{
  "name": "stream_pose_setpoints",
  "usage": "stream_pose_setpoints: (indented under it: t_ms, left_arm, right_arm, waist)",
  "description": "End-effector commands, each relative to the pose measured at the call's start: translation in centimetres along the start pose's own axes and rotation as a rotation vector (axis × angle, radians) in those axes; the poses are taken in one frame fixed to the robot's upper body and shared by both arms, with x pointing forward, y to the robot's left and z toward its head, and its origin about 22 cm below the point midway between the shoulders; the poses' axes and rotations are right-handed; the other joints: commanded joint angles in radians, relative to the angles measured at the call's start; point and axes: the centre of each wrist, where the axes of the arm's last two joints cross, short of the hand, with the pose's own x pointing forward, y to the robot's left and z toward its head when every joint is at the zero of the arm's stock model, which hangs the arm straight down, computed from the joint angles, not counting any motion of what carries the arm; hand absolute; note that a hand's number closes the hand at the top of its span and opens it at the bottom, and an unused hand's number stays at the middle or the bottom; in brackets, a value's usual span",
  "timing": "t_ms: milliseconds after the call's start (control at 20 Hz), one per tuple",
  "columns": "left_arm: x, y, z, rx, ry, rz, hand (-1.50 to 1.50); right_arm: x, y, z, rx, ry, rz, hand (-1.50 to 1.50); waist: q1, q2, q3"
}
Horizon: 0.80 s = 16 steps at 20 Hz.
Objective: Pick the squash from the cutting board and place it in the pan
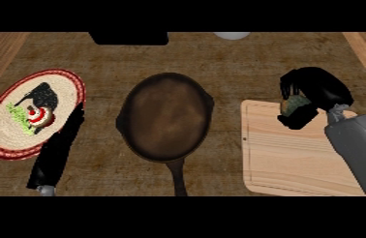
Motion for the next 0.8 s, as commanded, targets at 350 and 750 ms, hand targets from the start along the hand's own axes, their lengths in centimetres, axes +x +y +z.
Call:
stream_pose_setpoints:
  t_ms: [350,750]
  left_arm:
    - [0.3,-0.4,0.4,-0.003,-0.004,-0.014,0.0]
    - [2.4,-0.2,-1.5,-0.004,-0.004,-0.007,0.0]
  right_arm:
    - [8.0,-4.7,1.1,-0.432,-0.389,-0.084,1.5]
    - [17.2,-5.9,-3.3,-0.297,-0.449,-0.233,1.5]
  waist:
    - [-0.004,-0.002,-0.001]
    - [0.006,0.004,-0.001]
